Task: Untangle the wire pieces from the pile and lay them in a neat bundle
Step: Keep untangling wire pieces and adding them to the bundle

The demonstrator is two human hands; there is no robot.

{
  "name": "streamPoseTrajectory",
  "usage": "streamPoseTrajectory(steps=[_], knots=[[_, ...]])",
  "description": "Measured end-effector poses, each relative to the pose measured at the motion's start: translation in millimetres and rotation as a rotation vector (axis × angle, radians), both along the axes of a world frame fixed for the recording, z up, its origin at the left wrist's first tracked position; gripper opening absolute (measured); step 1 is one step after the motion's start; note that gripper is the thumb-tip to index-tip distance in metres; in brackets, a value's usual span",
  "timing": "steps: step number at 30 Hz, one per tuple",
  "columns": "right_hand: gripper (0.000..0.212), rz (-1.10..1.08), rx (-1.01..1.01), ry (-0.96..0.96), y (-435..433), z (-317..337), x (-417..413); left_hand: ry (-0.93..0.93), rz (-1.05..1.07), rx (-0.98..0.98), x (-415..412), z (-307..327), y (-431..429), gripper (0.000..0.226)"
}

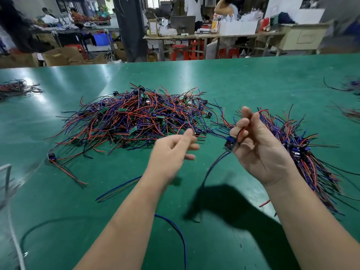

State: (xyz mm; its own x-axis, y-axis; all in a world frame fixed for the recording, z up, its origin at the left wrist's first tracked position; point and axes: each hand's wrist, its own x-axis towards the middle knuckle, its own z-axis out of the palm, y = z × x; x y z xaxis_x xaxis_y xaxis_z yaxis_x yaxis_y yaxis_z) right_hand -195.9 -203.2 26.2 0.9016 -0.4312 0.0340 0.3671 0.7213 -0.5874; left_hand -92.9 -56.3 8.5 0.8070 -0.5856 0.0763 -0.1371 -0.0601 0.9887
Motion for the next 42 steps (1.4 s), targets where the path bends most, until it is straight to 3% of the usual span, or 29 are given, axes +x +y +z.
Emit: streamPoseTrajectory(steps=[2,4,7,14,17,28,36,40,42], knots=[[0.02,-0.051,-0.007,0.037,4,-1,3,0.181,-0.234,-0.039,-14,4,-2,0.042],[0.025,-0.071,-0.085,0.064,8,-3,6,0.218,-0.323,-0.081,-21,3,-2,0.036],[0.021,-0.108,-0.289,0.153,7,-7,7,0.262,-0.256,-0.137,-19,2,-4,0.011],[0.013,-0.071,-0.62,0.384,18,-21,10,0.312,-0.139,-0.152,-17,-4,-7,0.014],[0.003,-0.1,-0.639,0.403,18,-22,11,0.341,-0.147,-0.139,-16,-5,-6,0.009],[0.022,-0.59,-0.627,0.54,-19,-16,0,0.307,-0.306,0.066,-27,-8,-10,0.015],[0.023,-0.641,-0.59,0.51,-12,-15,3,0.159,-0.35,0.171,-23,-11,-7,0.032],[0.044,-0.656,-0.64,0.5,-14,-16,4,0.027,-0.48,0.347,-25,-17,-6,0.013],[0.055,-0.585,-0.58,0.498,-19,-14,4,0.108,-0.483,0.252,-22,-15,-5,0.017]])
